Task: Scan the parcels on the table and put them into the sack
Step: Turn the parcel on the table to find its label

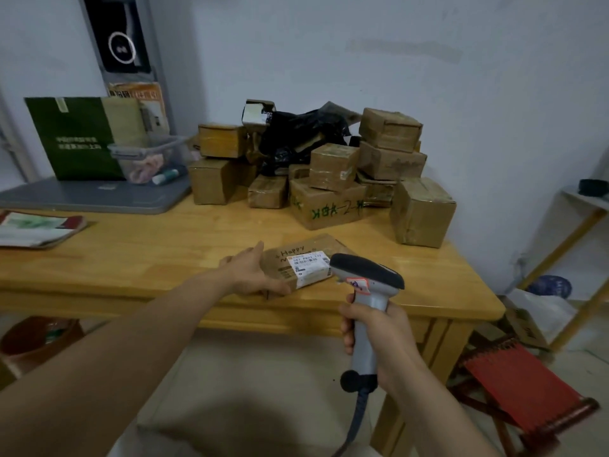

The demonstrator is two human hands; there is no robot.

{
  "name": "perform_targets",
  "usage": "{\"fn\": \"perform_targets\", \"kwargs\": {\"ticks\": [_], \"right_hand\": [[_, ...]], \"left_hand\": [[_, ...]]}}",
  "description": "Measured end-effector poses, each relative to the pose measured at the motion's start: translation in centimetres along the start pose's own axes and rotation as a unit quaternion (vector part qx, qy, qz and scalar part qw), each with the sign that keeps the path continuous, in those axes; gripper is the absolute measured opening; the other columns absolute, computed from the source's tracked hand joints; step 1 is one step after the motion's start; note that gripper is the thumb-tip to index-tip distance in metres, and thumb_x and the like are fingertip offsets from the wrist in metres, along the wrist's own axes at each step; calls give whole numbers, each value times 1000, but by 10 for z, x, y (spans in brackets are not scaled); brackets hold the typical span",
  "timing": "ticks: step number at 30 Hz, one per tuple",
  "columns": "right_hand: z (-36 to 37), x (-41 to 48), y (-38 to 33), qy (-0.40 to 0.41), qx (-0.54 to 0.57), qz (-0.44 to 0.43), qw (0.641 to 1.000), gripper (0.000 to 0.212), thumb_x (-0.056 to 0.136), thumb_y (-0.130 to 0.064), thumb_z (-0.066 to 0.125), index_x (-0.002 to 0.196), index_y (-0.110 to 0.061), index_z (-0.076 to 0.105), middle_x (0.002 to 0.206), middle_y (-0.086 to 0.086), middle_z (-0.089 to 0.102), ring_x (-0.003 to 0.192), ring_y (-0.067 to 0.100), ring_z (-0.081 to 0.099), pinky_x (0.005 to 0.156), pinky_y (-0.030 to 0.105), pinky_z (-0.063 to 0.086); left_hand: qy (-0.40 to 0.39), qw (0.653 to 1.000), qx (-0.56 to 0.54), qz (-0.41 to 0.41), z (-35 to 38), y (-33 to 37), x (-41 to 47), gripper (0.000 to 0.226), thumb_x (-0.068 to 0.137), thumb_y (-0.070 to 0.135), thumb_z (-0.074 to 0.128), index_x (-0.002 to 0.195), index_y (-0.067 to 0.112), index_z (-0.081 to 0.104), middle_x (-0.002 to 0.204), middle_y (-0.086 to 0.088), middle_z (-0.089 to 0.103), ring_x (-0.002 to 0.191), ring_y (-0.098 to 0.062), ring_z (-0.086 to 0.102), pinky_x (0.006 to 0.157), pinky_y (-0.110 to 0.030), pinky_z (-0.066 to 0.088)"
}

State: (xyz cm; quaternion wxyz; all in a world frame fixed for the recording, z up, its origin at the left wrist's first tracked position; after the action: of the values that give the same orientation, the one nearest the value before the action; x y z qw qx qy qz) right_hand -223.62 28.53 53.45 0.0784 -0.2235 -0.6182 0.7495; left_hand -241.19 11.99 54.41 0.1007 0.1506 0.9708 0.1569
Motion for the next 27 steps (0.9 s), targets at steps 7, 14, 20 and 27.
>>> {"fn": "perform_targets", "kwargs": {"ticks": [7,14,20,27], "right_hand": [[3,-2,-12,-44,-92,-19,995,10,85,-4,64,79,2,60,59,14,61,47,22,56,47,29,48],[34,-21,-18,-80,-163,-47,982,19,86,-8,64,69,-1,59,54,10,59,42,18,52,46,27,45],[50,-35,-17,-84,-159,-76,981,21,84,-6,65,65,-1,59,52,11,58,41,18,51,47,29,45],[62,-47,-16,-97,-173,-91,976,19,82,-5,65,65,-2,58,52,10,57,41,18,50,46,28,46]], "left_hand": [[171,976,76,113,-18,-4,-25,122,64,43,83,153,17,3,151,-3,8,140,-21,9,112,-36,28],[247,952,138,117,-38,-34,-57,126,69,43,79,152,10,-9,152,-6,-3,143,-27,-2,118,-41,24],[291,936,152,123,-45,-52,-77,123,71,44,78,152,6,-6,151,-11,-1,142,-29,-6,117,-40,23],[316,930,148,118,-51,-62,-94,121,71,43,78,152,5,-3,152,-13,3,140,-29,-4,116,-38,21]]}}
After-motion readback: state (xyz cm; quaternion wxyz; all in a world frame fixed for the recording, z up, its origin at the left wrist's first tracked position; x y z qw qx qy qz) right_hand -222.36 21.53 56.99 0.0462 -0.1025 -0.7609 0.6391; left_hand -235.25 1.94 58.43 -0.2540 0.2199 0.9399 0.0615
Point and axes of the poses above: each hand's wrist, its own x-axis towards the middle knuckle, its own z-axis out of the palm, y = z × x, the point moved 3 cm from there along x, towards the middle knuckle
